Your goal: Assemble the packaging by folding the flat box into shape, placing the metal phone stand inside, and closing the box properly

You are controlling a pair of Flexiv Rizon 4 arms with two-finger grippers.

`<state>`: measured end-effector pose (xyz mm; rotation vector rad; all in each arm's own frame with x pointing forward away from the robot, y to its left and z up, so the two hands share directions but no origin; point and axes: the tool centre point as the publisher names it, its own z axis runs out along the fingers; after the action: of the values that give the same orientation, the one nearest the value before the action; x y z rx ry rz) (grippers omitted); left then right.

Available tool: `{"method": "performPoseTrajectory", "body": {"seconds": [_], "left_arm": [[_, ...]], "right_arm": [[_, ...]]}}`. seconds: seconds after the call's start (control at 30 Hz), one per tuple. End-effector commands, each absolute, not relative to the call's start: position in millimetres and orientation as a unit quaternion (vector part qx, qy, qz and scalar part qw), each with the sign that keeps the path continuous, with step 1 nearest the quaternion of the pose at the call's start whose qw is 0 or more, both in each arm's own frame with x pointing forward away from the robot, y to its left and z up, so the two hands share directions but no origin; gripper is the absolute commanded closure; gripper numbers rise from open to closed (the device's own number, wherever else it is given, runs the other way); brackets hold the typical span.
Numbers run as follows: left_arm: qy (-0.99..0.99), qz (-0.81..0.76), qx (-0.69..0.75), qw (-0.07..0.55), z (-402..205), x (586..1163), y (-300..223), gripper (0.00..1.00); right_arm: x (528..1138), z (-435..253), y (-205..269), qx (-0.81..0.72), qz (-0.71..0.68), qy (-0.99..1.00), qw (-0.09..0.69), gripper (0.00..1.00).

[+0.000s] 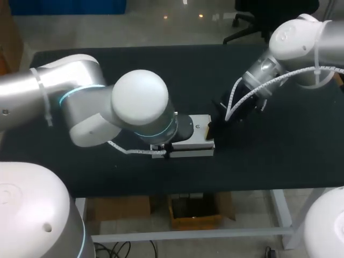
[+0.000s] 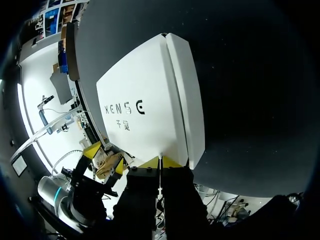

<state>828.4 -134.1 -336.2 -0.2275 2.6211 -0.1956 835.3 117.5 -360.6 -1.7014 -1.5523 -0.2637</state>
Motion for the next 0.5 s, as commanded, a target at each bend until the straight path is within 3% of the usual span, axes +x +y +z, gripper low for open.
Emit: {"method": "performPoseTrajectory", "body": {"seconds": [0.03, 0.07, 0.13, 0.5], "left_arm": [[0.959, -0.121, -0.087, 0.242, -326, 826, -115, 0.69], [0.958, -0.127, -0.096, 0.237, -325, 827, -114, 0.75], [0.958, -0.136, -0.108, 0.23, -323, 830, -112, 1.0], [0.964, -0.139, -0.132, 0.185, -338, 848, -117, 1.0]], "right_arm": [[837, -362, 119, -0.672, -0.101, -0.614, 0.401, 1.0], [837, -362, 119, -0.672, -0.101, -0.614, 0.401, 1.0], [837, -362, 119, -0.673, -0.1, -0.614, 0.401, 1.0], [838, -361, 121, -0.672, -0.101, -0.615, 0.399, 1.0]]}}
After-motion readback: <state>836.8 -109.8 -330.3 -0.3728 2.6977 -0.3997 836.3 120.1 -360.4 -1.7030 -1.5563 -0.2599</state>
